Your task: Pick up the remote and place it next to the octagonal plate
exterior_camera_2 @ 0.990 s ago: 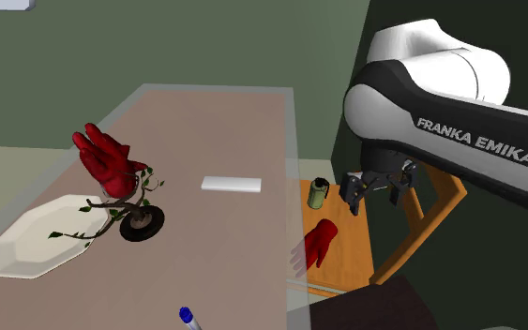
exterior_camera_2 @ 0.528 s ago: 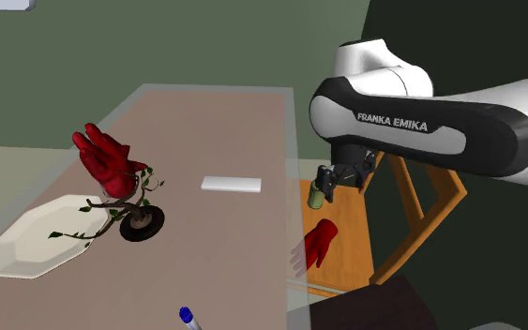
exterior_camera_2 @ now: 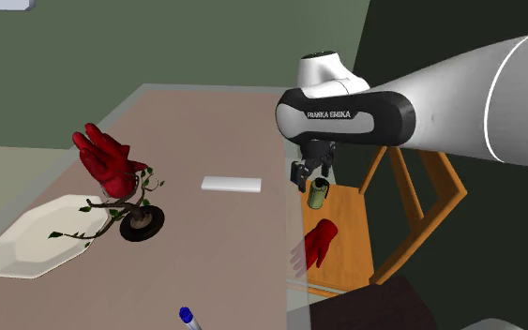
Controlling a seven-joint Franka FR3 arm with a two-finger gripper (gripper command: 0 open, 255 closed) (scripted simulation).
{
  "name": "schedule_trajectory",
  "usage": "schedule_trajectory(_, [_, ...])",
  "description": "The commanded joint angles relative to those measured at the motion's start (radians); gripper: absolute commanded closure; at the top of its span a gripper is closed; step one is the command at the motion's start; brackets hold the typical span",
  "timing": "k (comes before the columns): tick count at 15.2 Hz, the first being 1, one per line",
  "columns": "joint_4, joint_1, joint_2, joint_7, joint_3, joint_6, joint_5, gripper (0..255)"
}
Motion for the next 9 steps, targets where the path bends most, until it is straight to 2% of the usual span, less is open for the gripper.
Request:
schedule_trajectory(1, [0.051, 0.017, 0.074, -0.044, 0.007, 0.035, 0.013, 0])
schedule_trajectory(9, [0.245, 0.064, 0.313, -0.211, 0.05, 0.127, 0.05, 0])
